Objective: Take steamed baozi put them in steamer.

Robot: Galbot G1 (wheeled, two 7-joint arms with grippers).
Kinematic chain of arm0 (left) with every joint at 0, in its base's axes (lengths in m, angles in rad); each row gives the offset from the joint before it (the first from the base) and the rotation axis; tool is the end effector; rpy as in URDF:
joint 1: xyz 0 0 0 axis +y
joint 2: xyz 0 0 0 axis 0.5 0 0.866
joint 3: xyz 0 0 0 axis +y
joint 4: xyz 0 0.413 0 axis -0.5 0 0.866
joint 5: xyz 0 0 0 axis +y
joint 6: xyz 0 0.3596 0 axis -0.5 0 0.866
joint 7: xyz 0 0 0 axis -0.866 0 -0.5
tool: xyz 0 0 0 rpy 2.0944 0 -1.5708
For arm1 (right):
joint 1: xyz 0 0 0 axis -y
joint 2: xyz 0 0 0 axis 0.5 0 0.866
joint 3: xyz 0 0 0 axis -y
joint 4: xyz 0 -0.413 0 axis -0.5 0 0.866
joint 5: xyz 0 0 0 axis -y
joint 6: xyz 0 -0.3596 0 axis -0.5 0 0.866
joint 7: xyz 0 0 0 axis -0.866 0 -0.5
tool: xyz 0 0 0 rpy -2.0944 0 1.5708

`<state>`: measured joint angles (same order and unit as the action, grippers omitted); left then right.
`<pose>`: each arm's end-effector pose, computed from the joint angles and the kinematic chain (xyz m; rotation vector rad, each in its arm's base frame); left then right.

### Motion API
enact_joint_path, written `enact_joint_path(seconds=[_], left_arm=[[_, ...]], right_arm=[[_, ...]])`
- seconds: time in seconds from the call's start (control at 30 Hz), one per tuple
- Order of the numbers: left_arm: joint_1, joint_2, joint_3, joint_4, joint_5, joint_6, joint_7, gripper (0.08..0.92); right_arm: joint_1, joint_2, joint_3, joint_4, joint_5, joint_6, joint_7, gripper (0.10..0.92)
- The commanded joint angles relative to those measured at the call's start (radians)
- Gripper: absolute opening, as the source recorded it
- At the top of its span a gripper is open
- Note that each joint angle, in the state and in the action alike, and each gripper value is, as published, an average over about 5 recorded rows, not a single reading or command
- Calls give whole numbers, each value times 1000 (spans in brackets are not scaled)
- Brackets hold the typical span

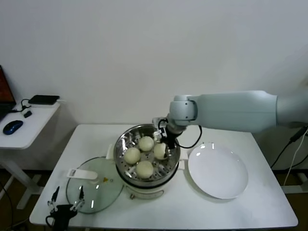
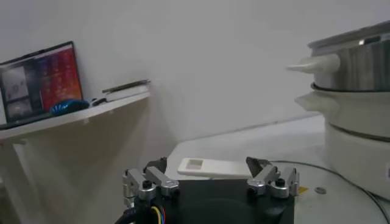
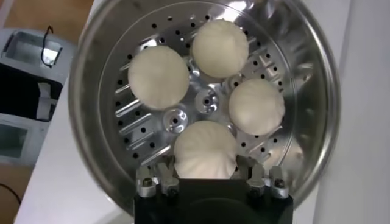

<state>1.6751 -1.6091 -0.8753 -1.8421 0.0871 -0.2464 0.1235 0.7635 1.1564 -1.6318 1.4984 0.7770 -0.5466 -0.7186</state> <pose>0.0746 0.1071 -0.4508 0.2507 -2.9662 -0.3472 0.5544 0.0970 -0.0682 1.4071 -1.3540 1.4416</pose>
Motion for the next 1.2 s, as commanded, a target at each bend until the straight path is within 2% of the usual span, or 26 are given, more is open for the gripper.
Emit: enact_joint_path(seconds=[0.03, 0.27, 0.5, 0.6, 0.7, 0.87, 0.97, 1.2], left_arm=[[1, -34, -3, 2, -3, -2, -1, 823], [2, -35, -2, 2, -3, -3, -2, 823], [6, -34, -6, -2, -3, -2, -2, 823], [8, -34, -5, -7, -3, 1, 0, 823], [12, -34, -4, -16, -3, 3, 1, 823], [17, -33, -8, -26, -6, 4, 1, 823], [20, -33, -10, -28, -7, 3, 0, 823], [16, -36, -6, -20, -2, 3, -7, 823]], right_arm=[[-104, 34, 34, -52, -69, -20, 32, 694], [-110, 25, 50, -51, -38, -23, 32, 698], [72, -29, 40, -25, 124, 14, -63, 810], [143, -65, 19, -23, 145, 30, -117, 821], [209, -117, -26, -15, 148, 64, -175, 822], [235, -246, -91, -10, 84, 206, -239, 823], [184, -361, -77, 8, 49, 249, -165, 823], [-168, -685, 250, 126, 48, 237, 222, 823]])
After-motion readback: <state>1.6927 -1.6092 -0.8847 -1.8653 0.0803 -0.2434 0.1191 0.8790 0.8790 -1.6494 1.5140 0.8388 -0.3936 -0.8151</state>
